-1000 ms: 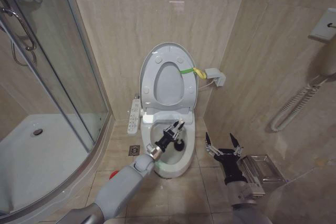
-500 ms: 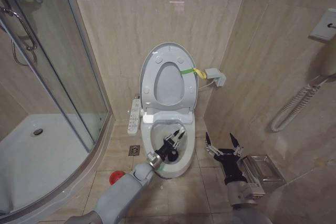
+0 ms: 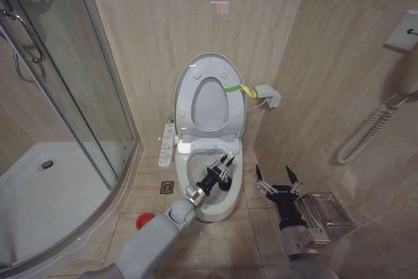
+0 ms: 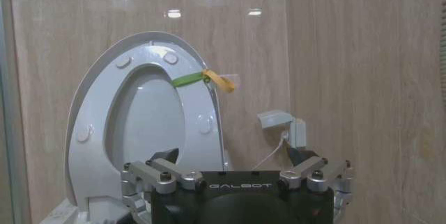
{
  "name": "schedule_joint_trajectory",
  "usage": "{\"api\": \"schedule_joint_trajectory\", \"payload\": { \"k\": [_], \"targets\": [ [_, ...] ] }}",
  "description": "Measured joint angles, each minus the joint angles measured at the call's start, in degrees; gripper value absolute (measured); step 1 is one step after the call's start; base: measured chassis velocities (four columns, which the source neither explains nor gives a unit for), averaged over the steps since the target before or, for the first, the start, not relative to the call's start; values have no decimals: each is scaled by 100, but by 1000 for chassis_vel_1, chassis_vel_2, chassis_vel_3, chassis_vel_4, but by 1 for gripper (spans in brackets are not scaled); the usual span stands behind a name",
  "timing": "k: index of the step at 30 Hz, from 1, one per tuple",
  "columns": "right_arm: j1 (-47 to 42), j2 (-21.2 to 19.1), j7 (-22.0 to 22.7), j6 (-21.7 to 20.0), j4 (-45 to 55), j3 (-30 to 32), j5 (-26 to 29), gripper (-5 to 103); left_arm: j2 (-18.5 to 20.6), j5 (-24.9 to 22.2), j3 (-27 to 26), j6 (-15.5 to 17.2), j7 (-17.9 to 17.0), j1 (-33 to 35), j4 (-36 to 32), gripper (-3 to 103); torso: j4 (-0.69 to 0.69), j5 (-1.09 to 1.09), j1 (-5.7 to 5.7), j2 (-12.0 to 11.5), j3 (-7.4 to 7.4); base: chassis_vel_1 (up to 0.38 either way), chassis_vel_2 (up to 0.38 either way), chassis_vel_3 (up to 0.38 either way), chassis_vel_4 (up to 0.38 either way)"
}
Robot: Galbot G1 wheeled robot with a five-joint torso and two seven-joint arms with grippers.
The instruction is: Open the toilet lid, clean the toilet bowl with a toilet brush, close the toilet lid, and flush.
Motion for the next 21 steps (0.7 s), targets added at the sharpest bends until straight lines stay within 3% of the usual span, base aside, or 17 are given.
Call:
{"api": "schedule_joint_trajectory", "payload": {
  "k": [11,21],
  "targets": [
    [0,0,0,0,0,0,0,100,0,-64,-115,-232,260,-155,1107,21,0,0,0,0,0,0,0,0,0],
    [0,0,0,0,0,0,0,100,-70,-236,-104,-202,419,-436,1570,21,-1,0,0,0,0,0,0,0,0]
  ]
}}
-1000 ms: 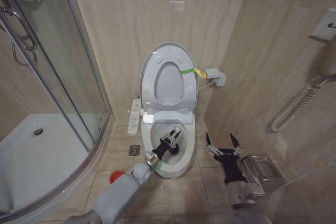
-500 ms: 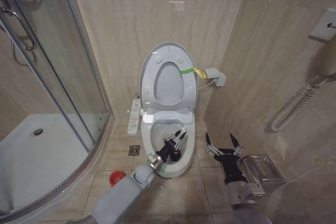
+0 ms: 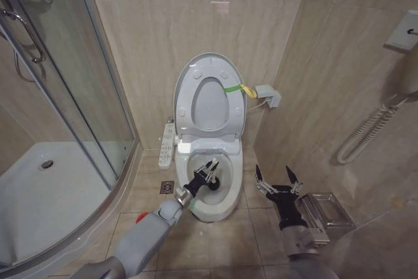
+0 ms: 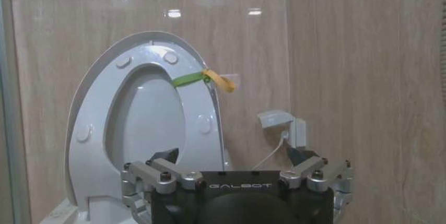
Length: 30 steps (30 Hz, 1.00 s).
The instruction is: Open the toilet lid, clean the toilet bowl with a toilet brush, close the toilet lid, and flush.
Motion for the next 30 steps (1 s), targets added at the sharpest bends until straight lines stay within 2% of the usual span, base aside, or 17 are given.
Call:
{"api": "schedule_joint_trajectory", "payload": {
  "k": [3,6,11,19,30],
  "targets": [
    [0,0,0,0,0,0,0,100,-20,59,-22,73,-3,-26,107,21,1,0,0,0,0,0,0,0,0],
    [0,0,0,0,0,0,0,100,-42,350,-110,99,-11,-53,275,21,2,0,0,0,0,0,0,0,0],
    [0,0,0,0,0,0,0,100,-40,425,-169,95,-80,-63,242,21,2,1,0,0,0,0,0,0,0],
    [0,0,0,0,0,0,0,100,-56,319,-11,141,-395,50,-792,21,-1,1,0,0,0,0,0,0,0],
    [0,0,0,0,0,0,0,100,-16,447,163,422,-751,333,-1612,21,1,1,0,0,0,0,0,0,0]
  ]
}}
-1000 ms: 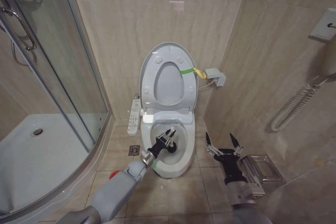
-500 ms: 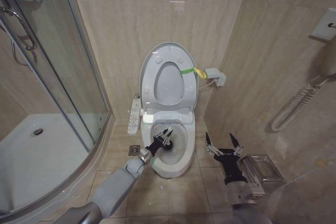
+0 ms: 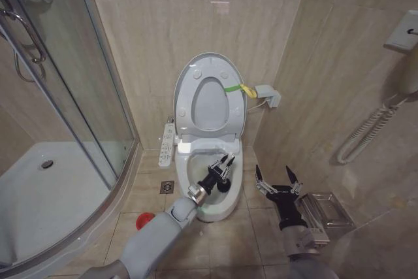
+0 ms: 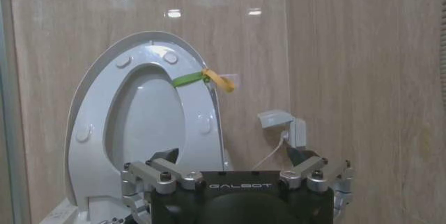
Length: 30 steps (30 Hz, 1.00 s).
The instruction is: Open the toilet lid, clean the toilet bowl with a toilet brush, close the toilet lid, and flush.
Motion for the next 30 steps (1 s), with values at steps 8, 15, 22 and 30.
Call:
{"api": "schedule_joint_trajectory", "payload": {
  "k": [8,15,22,30],
  "targets": [
    [0,0,0,0,0,0,0,100,189,148,45,198,-80,220,-91,21,0,-1,0,0,-1,0,0,0,0],
    [0,0,0,0,0,0,0,100,190,151,-40,159,-95,155,196,21,1,-1,0,0,0,0,0,0,0],
    [0,0,-1,0,0,0,0,100,28,-16,-73,186,-169,109,-66,21,0,-1,0,0,0,0,0,0,0],
    [0,0,0,0,0,0,0,100,106,237,-24,4,-87,233,439,21,3,0,0,0,0,0,0,0,0]
  ]
}}
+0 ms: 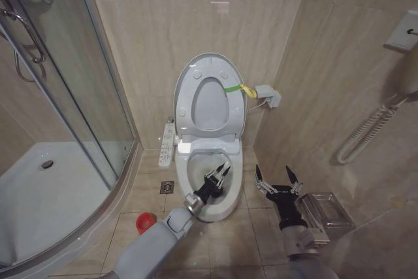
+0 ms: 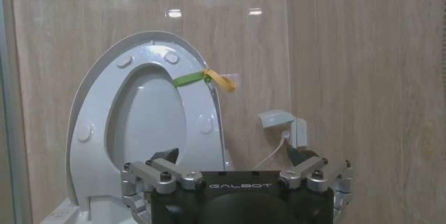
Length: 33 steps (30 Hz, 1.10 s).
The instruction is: Open the toilet lid, clean the toilet bowl with a toilet brush, close the toilet lid, and flush.
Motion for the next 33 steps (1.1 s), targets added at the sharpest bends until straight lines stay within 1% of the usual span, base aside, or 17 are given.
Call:
{"api": "schedule_joint_trajectory", "payload": {
  "k": [1,2,4,5,11,13,18,21,24,26,28,30,33],
  "targets": [
    [0,0,0,0,0,0,0,100,0,0,0,0,0,0,0,21,0,0,0,0,0,0,0,0,0],
    [0,0,0,0,0,0,0,100,-7,-9,-9,4,1,-29,-20,21,-3,-1,0,0,0,0,0,0,0],
    [0,0,0,0,0,0,0,100,-44,-86,-23,42,-12,-112,-142,21,-3,0,0,0,0,0,0,0,0],
    [0,0,0,0,0,0,0,100,-77,-157,-34,87,-41,-177,-261,21,-7,-1,0,0,0,0,0,0,0],
    [0,0,0,0,0,0,0,100,-125,-357,-17,195,-79,-282,-597,21,-5,0,0,0,0,0,0,0,0],
    [0,0,0,0,0,0,0,100,-108,-367,24,202,-37,-263,-572,21,-4,0,0,0,0,0,0,0,0],
    [0,0,0,0,0,0,0,100,-58,-161,71,134,12,-84,-229,21,-1,0,0,0,0,0,0,0,0],
    [0,0,-1,0,0,0,0,100,-54,-121,82,114,14,-52,-205,21,-1,-1,0,0,0,0,0,0,0],
    [0,0,0,0,0,0,0,100,-58,-128,76,134,-1,-60,-358,21,-2,0,0,0,0,0,0,0,0],
    [0,0,0,0,0,0,0,100,-88,-258,65,268,-95,-149,-746,21,-6,0,0,0,0,0,0,0,0],
    [0,0,0,0,0,0,0,100,-118,-340,56,327,-143,-231,-879,21,-7,0,0,0,0,0,0,0,0],
    [0,0,1,0,0,0,0,100,-131,-356,50,339,-150,-259,-868,21,-6,0,0,0,0,0,0,0,0],
    [0,0,0,0,0,0,0,100,-147,-340,56,334,-150,-267,-667,21,-4,-1,0,0,0,0,0,0,0]
  ]
}}
